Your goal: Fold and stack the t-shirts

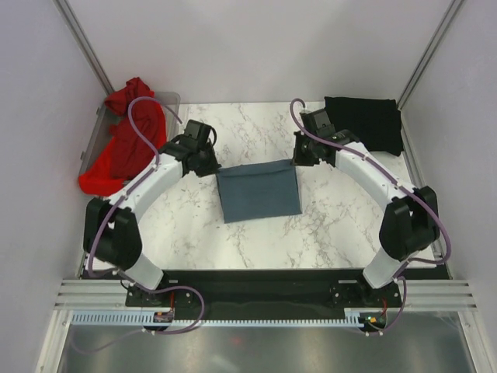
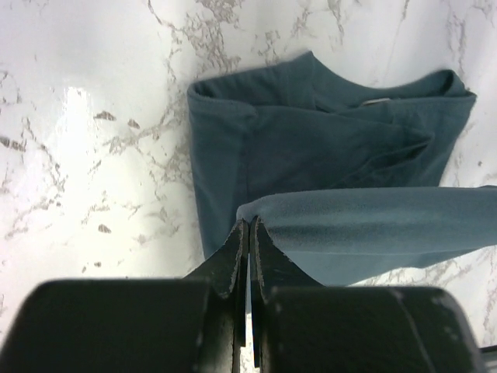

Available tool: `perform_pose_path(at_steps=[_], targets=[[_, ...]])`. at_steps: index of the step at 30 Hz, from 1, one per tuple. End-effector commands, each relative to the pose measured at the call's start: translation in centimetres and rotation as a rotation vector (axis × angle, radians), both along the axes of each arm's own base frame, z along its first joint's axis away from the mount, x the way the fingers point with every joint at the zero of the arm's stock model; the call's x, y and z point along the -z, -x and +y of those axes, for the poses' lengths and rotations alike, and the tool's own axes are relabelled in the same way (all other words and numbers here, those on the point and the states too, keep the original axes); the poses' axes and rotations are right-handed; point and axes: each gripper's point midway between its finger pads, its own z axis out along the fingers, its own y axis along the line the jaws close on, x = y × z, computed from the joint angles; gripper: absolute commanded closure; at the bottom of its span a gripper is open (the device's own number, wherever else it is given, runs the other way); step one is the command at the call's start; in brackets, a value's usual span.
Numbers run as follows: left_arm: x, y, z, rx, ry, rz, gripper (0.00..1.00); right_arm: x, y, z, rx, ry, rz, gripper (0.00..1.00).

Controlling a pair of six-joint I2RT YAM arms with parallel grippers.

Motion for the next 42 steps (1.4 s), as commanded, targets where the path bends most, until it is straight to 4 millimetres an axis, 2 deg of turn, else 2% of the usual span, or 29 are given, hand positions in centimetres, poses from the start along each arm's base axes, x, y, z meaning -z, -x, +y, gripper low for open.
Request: perform_pose_path(at_steps=[1, 4, 10, 11, 12, 13, 14, 15, 16, 17, 18, 19, 20, 21, 22, 23, 24, 25, 26, 27, 29, 30, 31, 32, 33, 35, 36, 38, 42], targets=[[0.2, -3.0, 0.8, 0.025, -0.051, -0.020, 0.98, -0.9, -3.2, -0.2, -0.004, 0.001, -0.068, 1.00], [1.9, -4.4, 1.1, 0.014, -0.065, 0.016, 0.98, 1.5, -4.6, 0.1, -0.006, 0.005, -0.026, 1.00], [4.4, -7.5, 2.3, 0.004, -0.073, 0.063, 0.98, 4.1, -7.3, -0.1, 0.014, 0.006, 0.011, 1.00], [5.8, -8.0, 2.2, 0.011, -0.066, 0.093, 0.95, 5.4, -7.8, -0.3, 0.023, 0.011, 0.033, 1.00], [6.3, -8.7, 2.8, 0.009, -0.065, 0.103, 0.93, 4.7, -9.1, 0.0, 0.021, 0.001, 0.006, 1.00], [5.6, -9.8, 2.9, 0.003, -0.057, 0.096, 0.90, 6.0, -9.9, 0.3, 0.009, 0.000, 0.028, 0.91], [5.4, -10.4, 2.2, 0.030, -0.004, 0.105, 0.60, 5.9, -10.7, -0.1, 0.017, 0.004, 0.030, 0.63], [7.0, -10.8, 1.9, 0.060, 0.007, 0.145, 0.39, 6.0, -10.8, -0.4, 0.023, 0.017, 0.062, 0.50], [4.5, -12.9, 1.7, 0.069, 0.024, 0.090, 0.27, 3.5, -12.5, -0.1, 0.022, 0.002, 0.011, 0.39], [4.8, -12.0, 2.1, 0.069, 0.002, 0.162, 0.17, 3.2, -12.9, -0.4, 0.023, 0.007, 0.014, 0.28], [4.1, -12.1, 2.0, 0.076, -0.007, 0.170, 0.17, 1.4, -13.0, -0.5, 0.022, 0.011, 0.001, 0.27], [1.7, -12.7, 1.9, 0.072, -0.007, 0.127, 0.17, -0.8, -12.6, -0.5, 0.018, -0.001, -0.035, 0.25], [0.8, -12.3, 2.1, 0.057, -0.014, 0.120, 0.16, -2.2, -12.2, -0.3, 0.011, -0.023, -0.060, 0.24], [-1.3, -11.1, 2.1, 0.052, -0.007, 0.089, 0.16, -1.7, -11.0, -0.5, 0.007, -0.029, -0.040, 0.24], [-2.1, -10.4, 2.1, 0.049, -0.007, 0.075, 0.16, -4.5, -9.7, -0.4, 0.006, -0.071, -0.087, 0.24], [-2.6, -9.8, 2.0, 0.035, -0.006, 0.062, 0.18, -5.5, -9.3, 0.1, -0.006, -0.109, -0.124, 0.23], [-2.0, -8.1, 1.4, 0.050, -0.008, 0.086, 0.18, -3.1, -6.9, 0.7, -0.040, -0.151, -0.052, 0.24], [-3.8, -6.9, 1.0, 0.057, 0.006, 0.046, 0.19, -5.0, -5.5, 1.0, -0.056, -0.203, -0.089, 0.24], [-4.3, -6.3, 0.3, 0.058, 0.023, 0.022, 0.20, -5.6, -5.1, 1.8, -0.061, -0.269, -0.119, 0.25], [-2.9, -4.4, -0.9, 0.087, 0.021, 0.057, 0.21, -2.9, -2.6, 2.7, -0.107, -0.323, -0.041, 0.26], [-3.5, -2.6, -2.6, 0.109, 0.074, 0.037, 0.22, -3.5, -1.1, 4.5, -0.148, -0.434, -0.063, 0.27], [-1.8, -1.2, -4.0, 0.140, 0.086, 0.055, 0.22, -1.1, 0.3, 4.8, -0.153, -0.451, -0.001, 0.28], [-1.5, -0.7, -4.8, 0.153, 0.105, 0.050, 0.22, -0.4, 1.4, 5.7, -0.189, -0.497, 0.037, 0.29], [-1.4, 0.1, -6.0, 0.170, 0.159, 0.054, 0.23, -0.2, 1.5, 6.5, -0.216, -0.532, 0.021, 0.29], [0.8, 1.9, -6.8, 0.194, 0.178, 0.110, 0.23, 1.7, 2.5, 6.5, -0.200, -0.544, 0.076, 0.29], [1.5, 2.3, -8.6, 0.214, 0.273, 0.102, 0.24, 3.9, 2.9, 6.5, -0.200, -0.550, 0.110, 0.30], [3.5, 3.2, -8.6, 0.214, 0.271, 0.134, 0.25, 5.4, 3.6, 6.3, -0.202, -0.534, 0.133, 0.30], [4.8, 3.3, -8.8, 0.212, 0.278, 0.132, 0.25, 8.0, 3.7, 5.6, -0.187, -0.508, 0.168, 0.31], [9.3, 5.2, -7.3, 0.209, 0.209, 0.223, 0.27, 13.1, 5.9, 3.3, -0.135, -0.447, 0.269, 0.34]])
